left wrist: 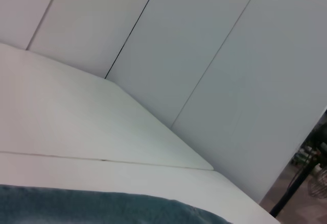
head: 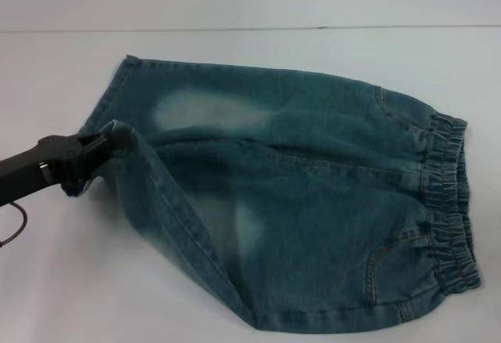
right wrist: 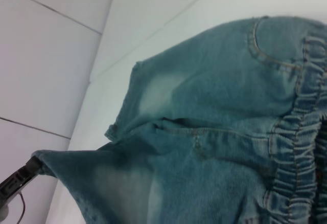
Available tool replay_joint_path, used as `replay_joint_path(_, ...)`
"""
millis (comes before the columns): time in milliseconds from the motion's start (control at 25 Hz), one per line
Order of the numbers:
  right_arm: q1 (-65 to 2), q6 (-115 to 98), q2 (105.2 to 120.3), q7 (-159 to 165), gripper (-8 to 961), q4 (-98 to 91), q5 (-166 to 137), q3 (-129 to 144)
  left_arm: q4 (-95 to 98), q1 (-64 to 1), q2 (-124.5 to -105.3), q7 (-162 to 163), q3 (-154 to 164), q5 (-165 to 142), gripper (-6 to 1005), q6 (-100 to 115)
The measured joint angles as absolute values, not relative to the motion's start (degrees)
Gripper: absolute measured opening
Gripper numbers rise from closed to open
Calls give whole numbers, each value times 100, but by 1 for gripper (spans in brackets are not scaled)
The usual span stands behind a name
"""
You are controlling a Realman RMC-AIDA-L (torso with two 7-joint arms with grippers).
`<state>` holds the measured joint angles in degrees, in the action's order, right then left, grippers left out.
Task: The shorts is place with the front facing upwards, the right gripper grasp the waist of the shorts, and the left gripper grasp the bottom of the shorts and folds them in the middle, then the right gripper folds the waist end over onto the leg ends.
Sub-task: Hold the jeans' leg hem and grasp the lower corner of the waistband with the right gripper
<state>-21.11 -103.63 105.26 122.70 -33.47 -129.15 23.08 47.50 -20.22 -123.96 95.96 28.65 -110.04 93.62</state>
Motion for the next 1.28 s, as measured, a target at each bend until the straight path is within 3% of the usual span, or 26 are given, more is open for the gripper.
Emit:
replay_joint_path(240,-2333,-10356,10524,12597,673,-3325,-13362,2321,4786,-1950,-12378,9641,2831,-11323,28,9255)
replay_joint_path(440,-2449,-10395,10567,12816,774,-3322,-13434,2464,4877,-1869,-12352,9695,2791,-11631,28,9260)
replay_joint_path(1280,-2531,-10022,10659,13056,771,-3317,-13904,2810,4924,-1884,-12339,9728,2771,-11693,27,9151)
